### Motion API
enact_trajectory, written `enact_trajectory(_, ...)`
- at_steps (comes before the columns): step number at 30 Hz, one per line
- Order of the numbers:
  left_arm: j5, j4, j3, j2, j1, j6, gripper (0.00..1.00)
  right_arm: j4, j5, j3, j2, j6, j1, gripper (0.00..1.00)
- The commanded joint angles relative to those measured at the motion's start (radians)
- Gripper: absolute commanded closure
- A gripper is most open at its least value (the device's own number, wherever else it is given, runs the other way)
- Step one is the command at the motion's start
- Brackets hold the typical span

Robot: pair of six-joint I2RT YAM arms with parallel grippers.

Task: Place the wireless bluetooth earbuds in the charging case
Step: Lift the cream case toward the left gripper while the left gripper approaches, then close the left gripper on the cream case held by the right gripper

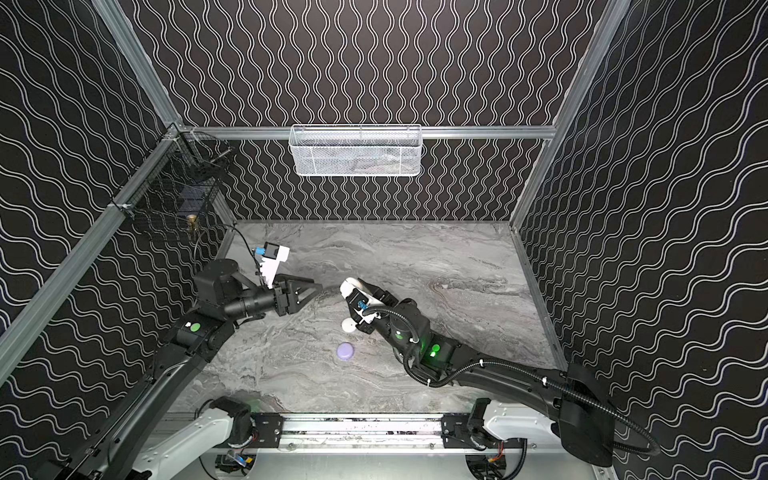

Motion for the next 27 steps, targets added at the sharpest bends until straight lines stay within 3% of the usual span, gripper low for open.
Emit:
enact_trajectory(1, 0.010, 0.032, -0.009, 0.009, -0.038, 0.040, 0.39, 0.036, 0.000, 0.017, 0.004, -0.044, 0.002, 0.84)
enact_trajectory(5, -0.047, 0.022, -0.002, -0.008, -0.101, 0.062, 0.40, -0.020, -0.013, 0.062, 0.040, -0.024, 0.008, 0.86)
enact_trajectory(12, -0.101, -0.038, 0.028, 0.026, -0.125, 0.098, 0.45, -0.044, -0.013, 0.085, 0.062, -0.033, 0.047, 0.87)
enact_trajectory(27, -0.114, -0.055, 0.035, 0.044, -0.164, 0.113, 0.53, 0.026, 0.041, 0.096, 0.114, -0.067, 0.071, 0.87)
